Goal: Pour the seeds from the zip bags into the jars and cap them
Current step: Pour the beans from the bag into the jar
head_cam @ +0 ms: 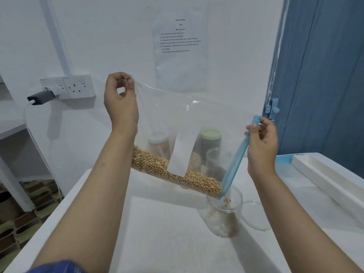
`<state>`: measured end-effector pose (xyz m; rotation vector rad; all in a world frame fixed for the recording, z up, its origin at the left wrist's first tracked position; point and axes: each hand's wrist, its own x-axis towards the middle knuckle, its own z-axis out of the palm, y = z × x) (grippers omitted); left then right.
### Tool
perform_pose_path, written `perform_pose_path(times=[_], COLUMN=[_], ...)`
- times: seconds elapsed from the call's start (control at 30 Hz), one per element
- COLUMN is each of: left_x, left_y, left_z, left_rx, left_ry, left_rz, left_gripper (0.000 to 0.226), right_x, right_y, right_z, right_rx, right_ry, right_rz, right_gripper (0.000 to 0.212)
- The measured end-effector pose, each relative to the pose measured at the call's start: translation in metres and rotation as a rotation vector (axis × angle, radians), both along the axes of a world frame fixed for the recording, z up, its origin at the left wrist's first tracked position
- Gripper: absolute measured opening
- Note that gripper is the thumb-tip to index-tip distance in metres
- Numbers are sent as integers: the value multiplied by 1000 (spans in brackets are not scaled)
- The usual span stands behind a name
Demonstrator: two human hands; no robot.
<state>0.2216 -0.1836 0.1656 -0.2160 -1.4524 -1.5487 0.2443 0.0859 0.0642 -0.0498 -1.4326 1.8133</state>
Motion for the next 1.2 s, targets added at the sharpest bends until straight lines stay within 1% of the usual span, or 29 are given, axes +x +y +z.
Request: perform_pose_path(times=[0.6,0.97,1.1,1.2], left_x=[-3,-4,-3,-2], left_y=[2,3,4,3], left_z=[1,1,1,1], left_rx=[-30,-33,-41,-46], left_ry=[5,16,14,13], left_rz=[5,5,10,12], left_gripper=[19,19,19,18], right_x=[3,7,9,12], right_y=[2,5,6,6], right_z=[-2,-1,-2,-1], right_rx=[-7,40,53,80], right_ry=[4,-17,-22,-24], right_rz=[20,1,0,1], right_gripper=[15,15,18,23])
